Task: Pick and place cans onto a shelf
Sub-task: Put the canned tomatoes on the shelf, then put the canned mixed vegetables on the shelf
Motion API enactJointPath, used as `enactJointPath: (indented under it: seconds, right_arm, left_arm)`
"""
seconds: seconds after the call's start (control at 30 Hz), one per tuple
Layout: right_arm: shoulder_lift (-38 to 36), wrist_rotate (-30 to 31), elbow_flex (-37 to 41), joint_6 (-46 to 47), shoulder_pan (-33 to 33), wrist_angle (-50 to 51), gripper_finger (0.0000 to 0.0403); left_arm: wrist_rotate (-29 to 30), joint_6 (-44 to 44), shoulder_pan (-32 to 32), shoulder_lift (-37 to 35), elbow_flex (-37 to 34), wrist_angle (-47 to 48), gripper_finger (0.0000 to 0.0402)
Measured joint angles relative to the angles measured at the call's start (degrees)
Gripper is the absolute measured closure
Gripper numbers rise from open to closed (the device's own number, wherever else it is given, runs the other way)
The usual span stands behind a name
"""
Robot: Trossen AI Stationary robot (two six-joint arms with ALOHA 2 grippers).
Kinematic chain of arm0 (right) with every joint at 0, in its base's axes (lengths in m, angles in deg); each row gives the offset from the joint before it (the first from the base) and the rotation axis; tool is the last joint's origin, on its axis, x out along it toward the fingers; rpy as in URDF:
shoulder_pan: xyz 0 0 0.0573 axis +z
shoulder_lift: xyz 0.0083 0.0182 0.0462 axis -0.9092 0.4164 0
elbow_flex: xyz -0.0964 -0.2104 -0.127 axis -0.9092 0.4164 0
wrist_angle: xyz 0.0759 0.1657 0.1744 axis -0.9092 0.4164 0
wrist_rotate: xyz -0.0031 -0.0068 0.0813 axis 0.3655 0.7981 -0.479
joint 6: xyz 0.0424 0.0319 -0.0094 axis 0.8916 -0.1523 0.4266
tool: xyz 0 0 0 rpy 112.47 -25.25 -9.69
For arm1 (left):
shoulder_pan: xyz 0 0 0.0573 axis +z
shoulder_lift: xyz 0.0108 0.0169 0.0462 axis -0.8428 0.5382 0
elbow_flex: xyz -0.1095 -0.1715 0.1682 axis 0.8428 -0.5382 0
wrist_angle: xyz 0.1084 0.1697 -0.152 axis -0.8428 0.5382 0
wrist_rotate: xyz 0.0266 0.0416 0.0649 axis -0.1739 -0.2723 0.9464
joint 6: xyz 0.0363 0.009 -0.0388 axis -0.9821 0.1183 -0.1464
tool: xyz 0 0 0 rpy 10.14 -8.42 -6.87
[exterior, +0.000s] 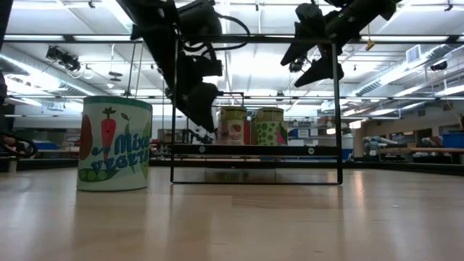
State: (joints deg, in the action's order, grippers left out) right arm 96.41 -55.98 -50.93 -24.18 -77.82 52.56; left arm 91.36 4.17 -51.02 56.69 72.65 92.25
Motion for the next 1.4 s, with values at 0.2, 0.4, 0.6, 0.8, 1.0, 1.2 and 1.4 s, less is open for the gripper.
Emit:
enactJointPath:
  seconds: [0.2, 0.4, 0.6, 0.8, 1.0, 1.2, 1.4]
  right_arm:
    - [0.0, 0.0, 0.0, 0.1, 0.4, -0.4, 0.0053]
    - [0.0, 0.0, 0.0, -0.2, 0.4, -0.5, 0.0053]
    - [0.0, -0.3, 0.0, -0.3, 0.4, -0.4, 0.0053]
    - [0.0, -0.5, 0.0, -0.5, 0.4, 0.4, 0.0053]
    - [0.0, -0.6, 0.0, -1.5, 0.4, 1.6, 0.0053]
    - [0.0, -0.2, 0.0, -2.0, 0.4, 1.9, 0.0053]
    - [0.0, 0.1, 0.0, -2.0, 0.3, 0.7, 0.0053]
  left_arm:
    - [1.3, -0.1, 0.2, 0.3, 0.0, -1.9, 0.0054]
    - [1.2, 1.3, 0.1, 0.3, 0.0, -2.2, 0.0054]
    - [-2.9, -1.1, 0.0, -0.8, 2.9, 7.1, 0.0054]
    - [-12.7, -2.7, -0.2, -6.6, 3.7, 20.2, 0.0054]
    - [-21.8, -2.6, -1.8, -13.9, 3.7, 27.0, 0.0054]
    - [-34.9, 4.0, -9.4, -22.4, -2.6, 26.3, 0.0054]
    - [-37.2, 17.7, -19.8, -26.0, -6.1, 19.7, 0.0054]
